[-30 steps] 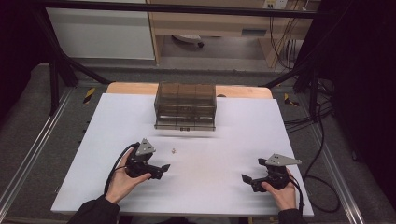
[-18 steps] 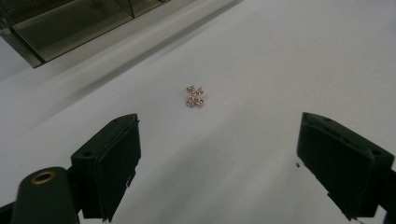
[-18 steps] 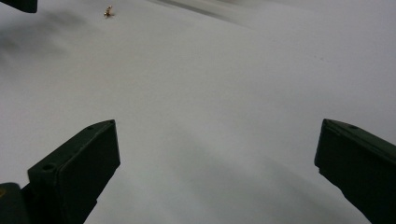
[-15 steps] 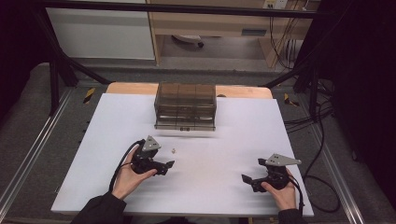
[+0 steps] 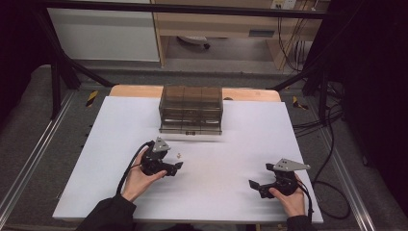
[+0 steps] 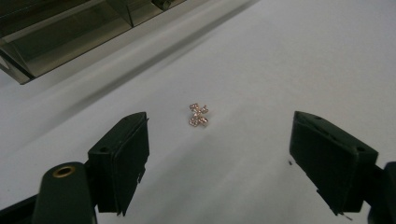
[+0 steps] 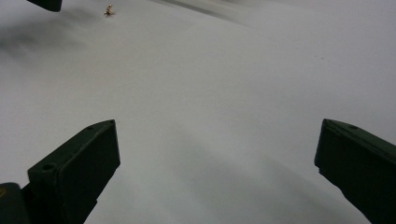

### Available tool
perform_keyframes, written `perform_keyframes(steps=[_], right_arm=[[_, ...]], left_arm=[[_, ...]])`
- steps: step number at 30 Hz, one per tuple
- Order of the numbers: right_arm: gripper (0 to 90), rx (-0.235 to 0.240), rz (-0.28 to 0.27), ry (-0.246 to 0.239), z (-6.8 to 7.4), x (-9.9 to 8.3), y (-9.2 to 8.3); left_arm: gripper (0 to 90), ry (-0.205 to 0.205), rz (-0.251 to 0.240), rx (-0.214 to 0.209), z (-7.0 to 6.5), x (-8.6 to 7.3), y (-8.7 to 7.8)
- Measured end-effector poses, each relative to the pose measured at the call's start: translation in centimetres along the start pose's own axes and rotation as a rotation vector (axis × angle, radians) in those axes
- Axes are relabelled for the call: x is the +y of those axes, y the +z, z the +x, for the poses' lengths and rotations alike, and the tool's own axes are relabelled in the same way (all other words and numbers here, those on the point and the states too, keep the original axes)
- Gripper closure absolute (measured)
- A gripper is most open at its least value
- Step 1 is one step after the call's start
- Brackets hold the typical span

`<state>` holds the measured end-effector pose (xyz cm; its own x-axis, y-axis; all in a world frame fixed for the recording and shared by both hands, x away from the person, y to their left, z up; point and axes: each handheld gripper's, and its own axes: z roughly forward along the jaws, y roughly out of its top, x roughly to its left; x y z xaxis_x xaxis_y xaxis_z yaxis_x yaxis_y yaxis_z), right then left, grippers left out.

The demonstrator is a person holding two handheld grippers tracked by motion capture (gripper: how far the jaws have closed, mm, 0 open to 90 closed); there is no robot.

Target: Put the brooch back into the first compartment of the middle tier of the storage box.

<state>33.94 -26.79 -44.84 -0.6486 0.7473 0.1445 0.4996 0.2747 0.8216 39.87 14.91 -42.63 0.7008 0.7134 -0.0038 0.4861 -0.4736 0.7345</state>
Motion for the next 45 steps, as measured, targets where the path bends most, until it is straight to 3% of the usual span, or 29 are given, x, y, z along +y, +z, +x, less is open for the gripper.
perform_keyframes(steps=[21,24,34,45], right_arm=[[0.5,-0.002,0.001,-0.006,0.0,0.0,0.0],[0.5,0.000,0.002,-0.006,0.0,0.0,0.0],[0.5,0.001,0.004,-0.004,0.0,0.0,0.1],[0.5,-0.001,0.004,-0.007,0.0,0.0,0.0]], left_arm=[[35.3,0.006,0.021,0.047,-0.3,0.9,2.4],[40.0,0.001,0.042,0.049,-0.1,0.8,2.8],[55.4,-0.017,0.039,0.058,0.2,0.8,3.1],[63.5,-0.015,0.041,0.064,0.1,0.9,3.3]])
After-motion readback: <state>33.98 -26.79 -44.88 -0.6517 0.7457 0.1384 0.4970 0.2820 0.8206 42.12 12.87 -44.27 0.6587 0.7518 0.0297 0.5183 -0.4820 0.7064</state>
